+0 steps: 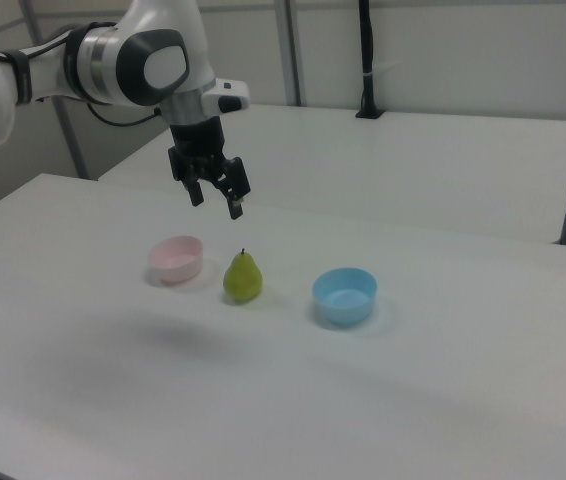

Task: Place the pear in the bowl
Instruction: 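Lower the open gripper down over the green pear, then close the gripper around the green pear, then lift the pear and carry it over the pink bowl, then lower the pear into the pink bowl and open the gripper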

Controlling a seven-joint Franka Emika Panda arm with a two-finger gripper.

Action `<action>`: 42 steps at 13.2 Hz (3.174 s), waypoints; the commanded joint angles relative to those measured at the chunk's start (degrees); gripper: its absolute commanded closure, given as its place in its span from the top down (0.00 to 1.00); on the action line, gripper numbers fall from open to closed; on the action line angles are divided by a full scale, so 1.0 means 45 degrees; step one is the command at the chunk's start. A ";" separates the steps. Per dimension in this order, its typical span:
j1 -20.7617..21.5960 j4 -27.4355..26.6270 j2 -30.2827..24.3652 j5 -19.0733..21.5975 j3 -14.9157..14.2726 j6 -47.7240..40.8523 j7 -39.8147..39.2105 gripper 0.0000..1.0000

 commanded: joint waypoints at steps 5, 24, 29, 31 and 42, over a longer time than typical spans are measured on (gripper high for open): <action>0.1715 0.0562 0.2213 0.0529 -0.0187 0.2808 0.0136 1.00; 0.1753 0.0170 0.3214 0.0450 -0.1144 0.3749 -0.1725 0.05; 0.3232 0.0894 0.2976 0.0939 -0.1164 0.3353 0.0495 0.07; 0.4112 0.0875 0.3171 0.0919 -0.1144 0.3413 0.1182 0.09; 0.4526 0.0855 0.4207 0.0841 -0.1125 0.4468 0.2122 1.00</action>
